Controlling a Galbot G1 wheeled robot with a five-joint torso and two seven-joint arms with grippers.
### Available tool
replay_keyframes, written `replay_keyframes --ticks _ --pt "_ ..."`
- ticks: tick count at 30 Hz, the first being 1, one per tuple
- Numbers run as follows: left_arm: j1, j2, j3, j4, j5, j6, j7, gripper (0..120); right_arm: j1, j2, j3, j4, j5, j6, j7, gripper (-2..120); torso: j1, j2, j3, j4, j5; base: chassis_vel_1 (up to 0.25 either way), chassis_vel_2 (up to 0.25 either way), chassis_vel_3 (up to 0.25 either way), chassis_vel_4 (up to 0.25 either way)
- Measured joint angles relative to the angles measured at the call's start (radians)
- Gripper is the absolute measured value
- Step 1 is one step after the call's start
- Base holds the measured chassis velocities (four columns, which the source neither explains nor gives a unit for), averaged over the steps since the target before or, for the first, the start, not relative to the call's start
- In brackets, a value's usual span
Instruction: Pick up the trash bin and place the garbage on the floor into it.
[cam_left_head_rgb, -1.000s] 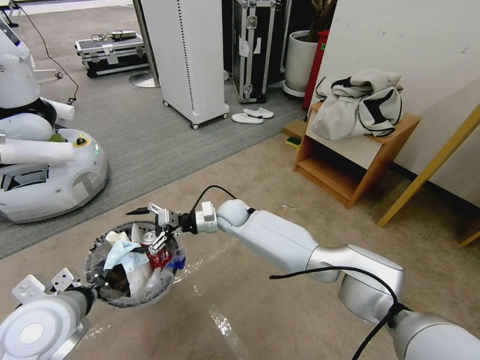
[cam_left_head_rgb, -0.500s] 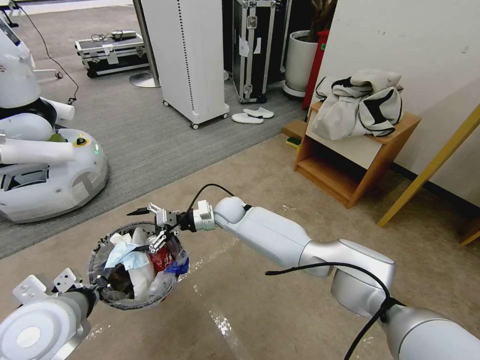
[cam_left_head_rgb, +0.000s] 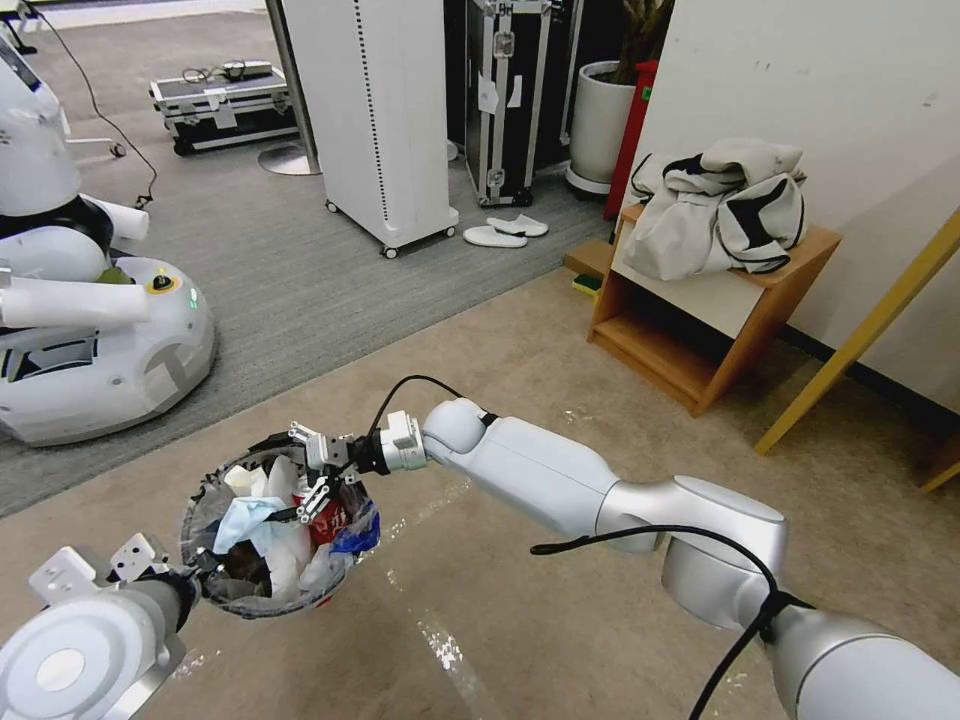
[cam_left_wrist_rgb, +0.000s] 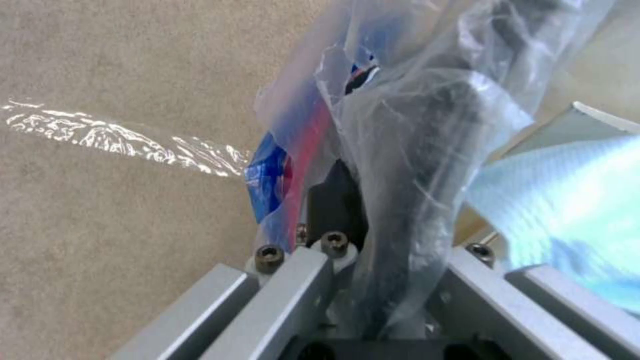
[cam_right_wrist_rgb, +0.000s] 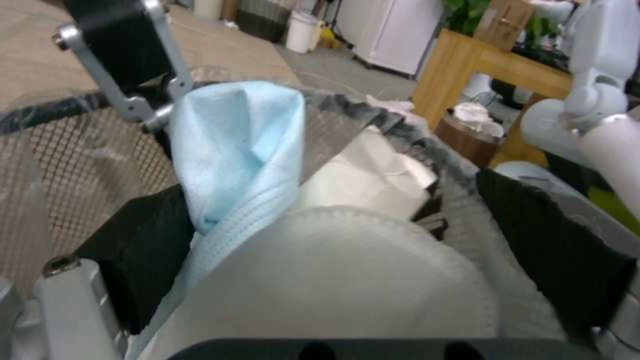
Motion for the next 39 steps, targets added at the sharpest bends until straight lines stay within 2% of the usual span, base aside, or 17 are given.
replay_keyframes --ticks 14,39 --pt "-0.007 0.000 0.005 0.002 -0.001 -0.004 -0.001 0 0.012 -0.003 -0.019 -0.008 -0.024 0.001 -0.002 100 0.000 0.000 0.000 0.0000 0.0000 0.000 0.000 0.000 0.000" --pt "-0.037 0.010 0.005 0.063 -0.039 -0.016 -0.033 0 0.071 -0.054 -0.039 0.056 0.015 -0.003 -0.030 100 0.000 0.000 0.000 0.0001 0.0000 0.000 0.000 0.000 0.000"
